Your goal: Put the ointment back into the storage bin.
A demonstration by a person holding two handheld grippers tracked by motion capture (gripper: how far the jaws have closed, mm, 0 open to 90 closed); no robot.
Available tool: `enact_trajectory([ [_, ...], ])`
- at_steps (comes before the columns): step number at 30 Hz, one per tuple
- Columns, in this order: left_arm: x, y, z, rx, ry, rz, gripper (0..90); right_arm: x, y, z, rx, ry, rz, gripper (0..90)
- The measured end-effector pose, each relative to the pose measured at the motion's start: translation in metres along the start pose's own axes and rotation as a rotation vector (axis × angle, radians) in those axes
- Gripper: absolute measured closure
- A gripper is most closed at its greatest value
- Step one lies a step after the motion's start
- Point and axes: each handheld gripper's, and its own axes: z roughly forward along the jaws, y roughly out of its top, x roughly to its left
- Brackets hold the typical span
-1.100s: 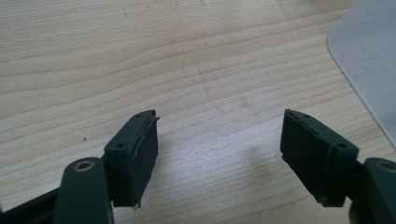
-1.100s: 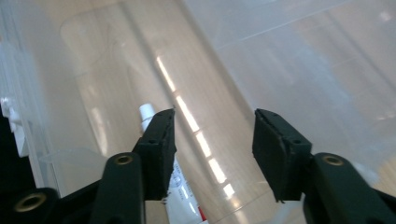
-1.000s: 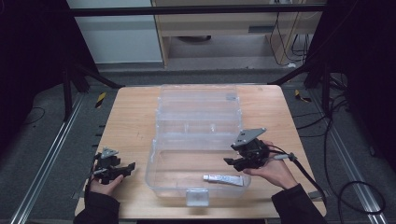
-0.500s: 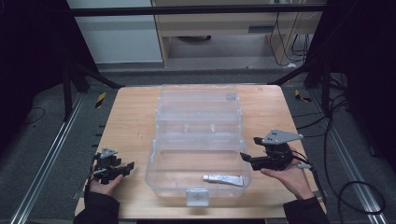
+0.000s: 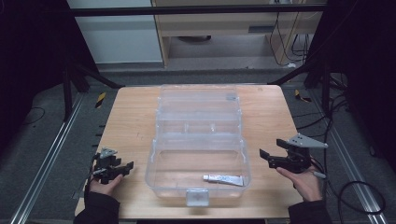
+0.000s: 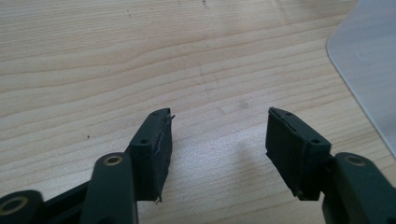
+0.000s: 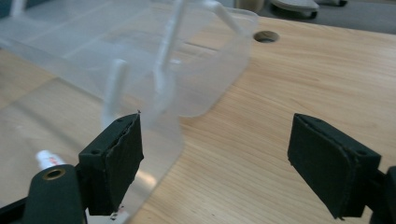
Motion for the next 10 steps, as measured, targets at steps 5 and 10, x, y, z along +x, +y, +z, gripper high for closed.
enact_trajectory([
  [5,0.001,-0.001,0.001,-0.006,0.01,0.003,32.3,-0.012,-0.016,0.009,0.045,-0.056,0.015,16.3],
  [10,0.001,-0.001,0.003,-0.008,0.015,0.004,27.7,-0.021,-0.031,0.017,0.098,-0.086,0.026,15.4],
])
